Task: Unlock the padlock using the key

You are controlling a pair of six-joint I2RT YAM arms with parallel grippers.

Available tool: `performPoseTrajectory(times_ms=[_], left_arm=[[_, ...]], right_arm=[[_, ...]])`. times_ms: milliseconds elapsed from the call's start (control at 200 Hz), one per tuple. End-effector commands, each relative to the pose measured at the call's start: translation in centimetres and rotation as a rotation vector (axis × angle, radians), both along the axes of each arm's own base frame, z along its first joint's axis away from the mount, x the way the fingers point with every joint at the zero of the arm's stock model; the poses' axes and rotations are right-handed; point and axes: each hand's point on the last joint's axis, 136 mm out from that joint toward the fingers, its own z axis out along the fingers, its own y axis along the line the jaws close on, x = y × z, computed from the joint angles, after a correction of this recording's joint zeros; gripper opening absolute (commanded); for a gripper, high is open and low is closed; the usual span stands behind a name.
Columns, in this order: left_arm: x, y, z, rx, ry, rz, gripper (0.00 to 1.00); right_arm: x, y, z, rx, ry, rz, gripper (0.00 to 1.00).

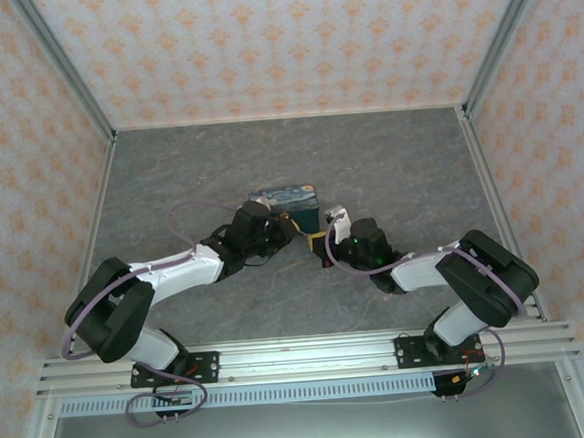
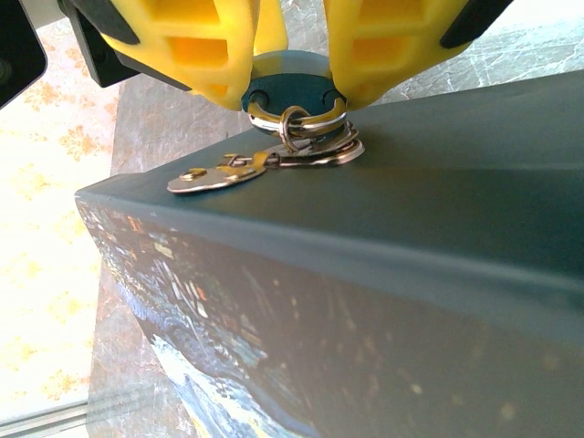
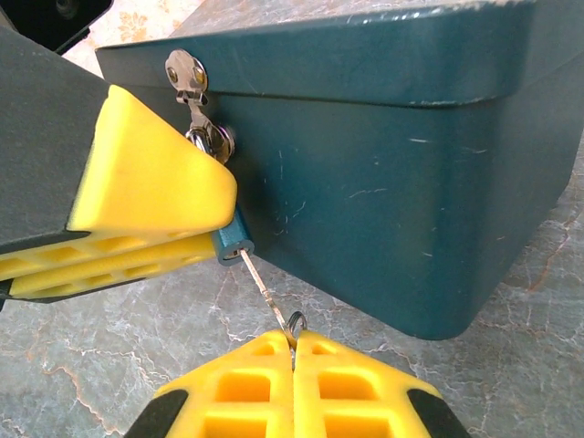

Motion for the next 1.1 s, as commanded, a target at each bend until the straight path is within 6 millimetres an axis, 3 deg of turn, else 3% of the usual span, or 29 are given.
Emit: performPoseTrajectory(times_ms=[0, 1096], left_arm=[[0.7, -0.9, 2.9, -0.046, -0.064, 0.004, 0.01], [0.4, -0.9, 1.7, -0.013, -0.044, 0.001, 0.01]], right_arm=[[-0.1, 0.9, 0.5, 0.001, -0.012, 0.038, 0.00], [0.4, 0.7, 0.7, 0.022, -0.018, 0.004, 0.00]])
